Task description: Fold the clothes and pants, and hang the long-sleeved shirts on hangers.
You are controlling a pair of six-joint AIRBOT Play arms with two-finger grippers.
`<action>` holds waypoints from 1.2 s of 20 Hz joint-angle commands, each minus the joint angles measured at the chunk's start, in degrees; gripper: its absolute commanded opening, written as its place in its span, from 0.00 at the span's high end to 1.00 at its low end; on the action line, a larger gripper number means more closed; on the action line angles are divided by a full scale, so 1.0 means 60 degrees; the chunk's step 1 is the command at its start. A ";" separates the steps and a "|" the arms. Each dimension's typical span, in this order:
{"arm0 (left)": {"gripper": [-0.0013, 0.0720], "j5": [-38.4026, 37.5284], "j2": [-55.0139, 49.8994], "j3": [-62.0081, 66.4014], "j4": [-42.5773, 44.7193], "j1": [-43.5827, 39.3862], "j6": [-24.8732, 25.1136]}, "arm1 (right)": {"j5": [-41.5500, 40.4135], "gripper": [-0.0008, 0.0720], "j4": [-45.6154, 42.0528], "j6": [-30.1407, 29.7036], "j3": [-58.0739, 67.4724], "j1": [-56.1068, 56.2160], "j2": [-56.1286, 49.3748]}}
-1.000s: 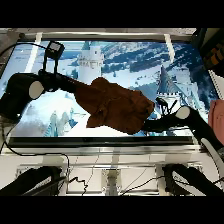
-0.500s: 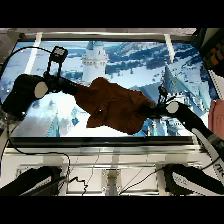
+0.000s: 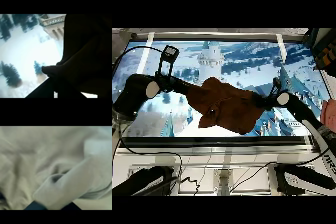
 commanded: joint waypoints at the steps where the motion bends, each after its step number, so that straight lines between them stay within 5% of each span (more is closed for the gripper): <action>1: 0.96 0.0160 0.0062 0.0004 0.0182 0.0361 0.0004 | 0.0091 0.97 -0.1264 0.0117 0.1512 -0.0062 0.0317; 5: 0.96 0.0240 0.0678 0.0004 0.0168 0.1934 -0.0007 | 0.1628 0.97 -0.2277 0.0051 0.3534 -0.1198 0.0576; 12: 0.96 -0.1064 0.0845 -0.0051 -0.0408 0.4186 -0.0069 | 0.5118 0.97 -0.2557 -0.2415 0.4772 -0.4003 0.0532; 22: 0.96 -0.0084 0.0444 -0.1683 -0.2277 0.4087 -0.0073 | 0.2295 0.97 -0.2448 -0.2532 0.4619 -0.3956 -0.0546; 24: 0.96 0.0135 0.0222 -0.1708 -0.2889 0.4011 -0.0069 | 0.1596 0.97 -0.2437 -0.1953 0.4619 -0.3956 -0.1056</action>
